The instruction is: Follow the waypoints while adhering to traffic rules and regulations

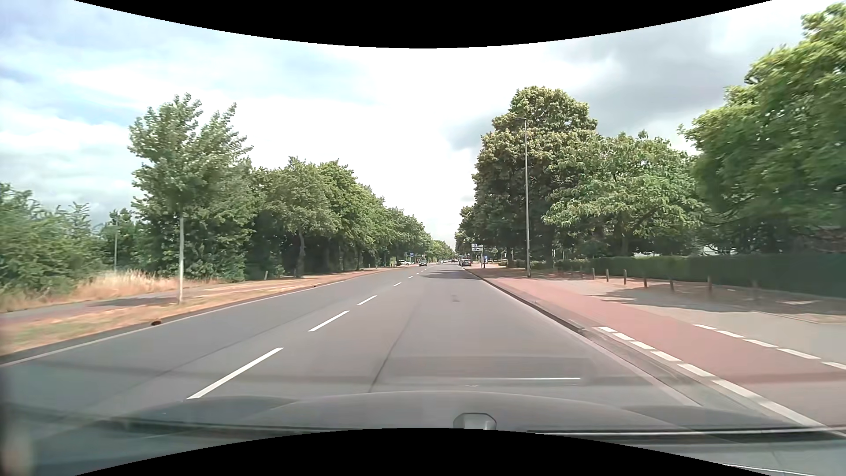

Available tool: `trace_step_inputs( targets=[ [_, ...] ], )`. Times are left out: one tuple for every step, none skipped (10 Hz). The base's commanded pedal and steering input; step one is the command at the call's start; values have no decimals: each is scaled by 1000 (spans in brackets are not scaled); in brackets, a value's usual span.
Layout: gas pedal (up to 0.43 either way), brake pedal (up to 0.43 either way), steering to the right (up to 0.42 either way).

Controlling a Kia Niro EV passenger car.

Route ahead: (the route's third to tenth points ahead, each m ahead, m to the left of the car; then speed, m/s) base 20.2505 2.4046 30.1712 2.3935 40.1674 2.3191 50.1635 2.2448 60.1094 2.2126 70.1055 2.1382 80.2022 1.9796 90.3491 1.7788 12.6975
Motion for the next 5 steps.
trace_step_inputs(
  targets=[
    [169, 18, -3],
    [169, 18, -3],
    [169, 18, -2],
    [169, 12, -2],
    [169, 12, -2]
  ],
)
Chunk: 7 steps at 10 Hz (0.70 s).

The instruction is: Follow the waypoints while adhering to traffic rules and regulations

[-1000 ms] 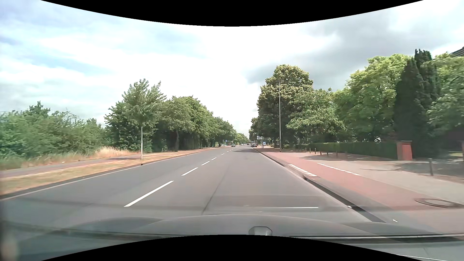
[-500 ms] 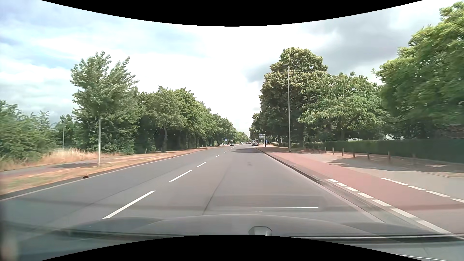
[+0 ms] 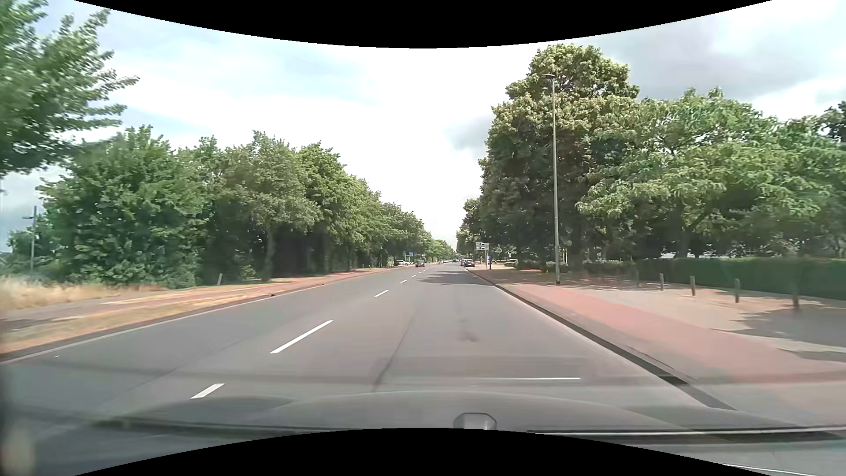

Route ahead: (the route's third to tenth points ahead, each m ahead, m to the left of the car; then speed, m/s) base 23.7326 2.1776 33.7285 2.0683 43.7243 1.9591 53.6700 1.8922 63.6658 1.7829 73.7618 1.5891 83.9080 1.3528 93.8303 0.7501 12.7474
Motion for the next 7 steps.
trace_step_inputs(
  targets=[
    [169, 12, 0],
    [157, 18, 3],
    [157, 12, 2],
    [150, 12, 2],
    [138, 12, 1],
    [138, 12, 1],
    [138, 12, 1]
  ],
)
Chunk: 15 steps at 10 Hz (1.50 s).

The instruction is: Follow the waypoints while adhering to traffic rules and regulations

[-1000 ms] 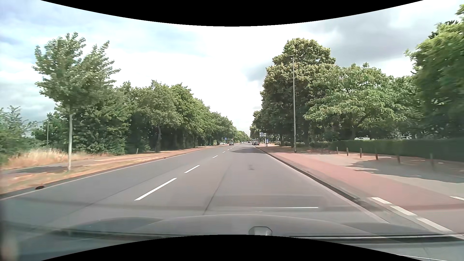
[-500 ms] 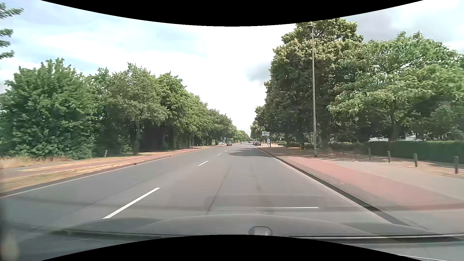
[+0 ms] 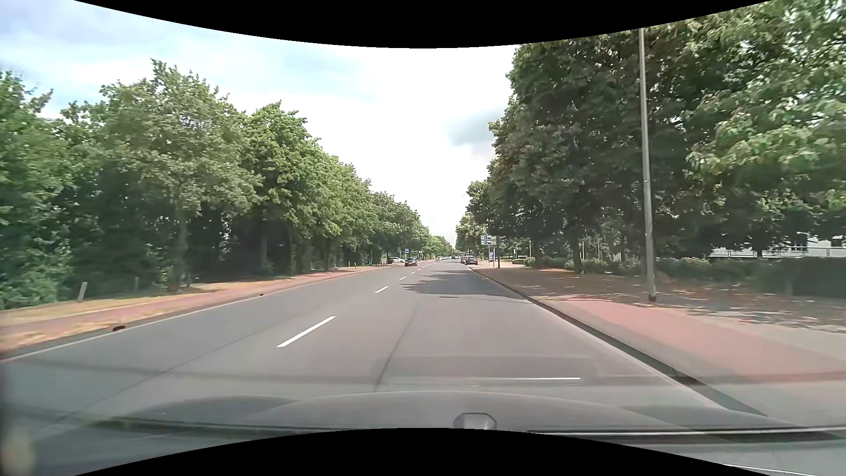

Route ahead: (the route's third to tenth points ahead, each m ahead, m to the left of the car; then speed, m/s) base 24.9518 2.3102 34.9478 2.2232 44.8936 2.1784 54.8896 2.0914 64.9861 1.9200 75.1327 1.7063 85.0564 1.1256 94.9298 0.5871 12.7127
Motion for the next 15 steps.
trace_step_inputs(
  targets=[
    [138, 18, 1],
    [138, 12, 1],
    [150, 12, 1],
    [150, 12, 2],
    [150, 12, 3],
    [150, 12, 3],
    [150, 12, 2],
    [150, 18, 3],
    [150, 12, 3],
    [150, 18, 2],
    [150, 12, 2],
    [150, 12, 2],
    [150, 18, 2],
    [138, 12, 1],
    [138, 18, 1]
  ],
)
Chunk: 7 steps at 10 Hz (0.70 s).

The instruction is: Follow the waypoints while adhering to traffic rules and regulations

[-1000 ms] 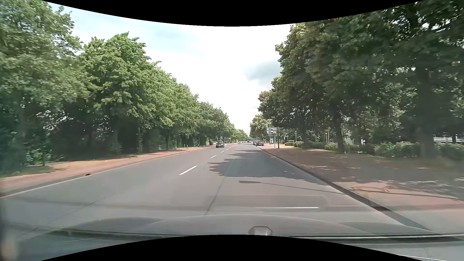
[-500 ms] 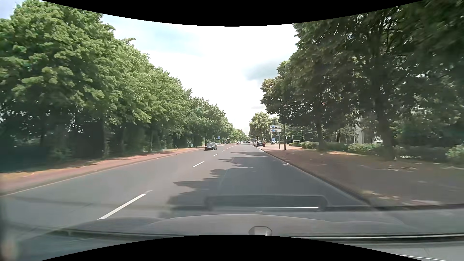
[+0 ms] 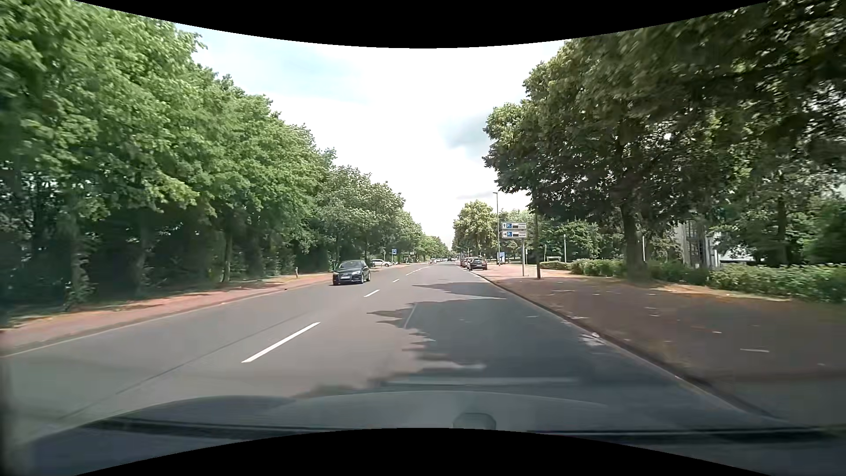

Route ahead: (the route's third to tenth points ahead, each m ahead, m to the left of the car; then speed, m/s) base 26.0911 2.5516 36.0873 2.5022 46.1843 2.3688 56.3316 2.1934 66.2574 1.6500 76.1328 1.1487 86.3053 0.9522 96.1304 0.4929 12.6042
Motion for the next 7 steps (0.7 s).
trace_step_inputs(
  targets=[
    [138, 12, 1],
    [138, 12, 1],
    [138, 18, 1],
    [138, 18, 0],
    [138, 12, -1],
    [138, 12, -1],
    [138, 12, -1]
  ],
)
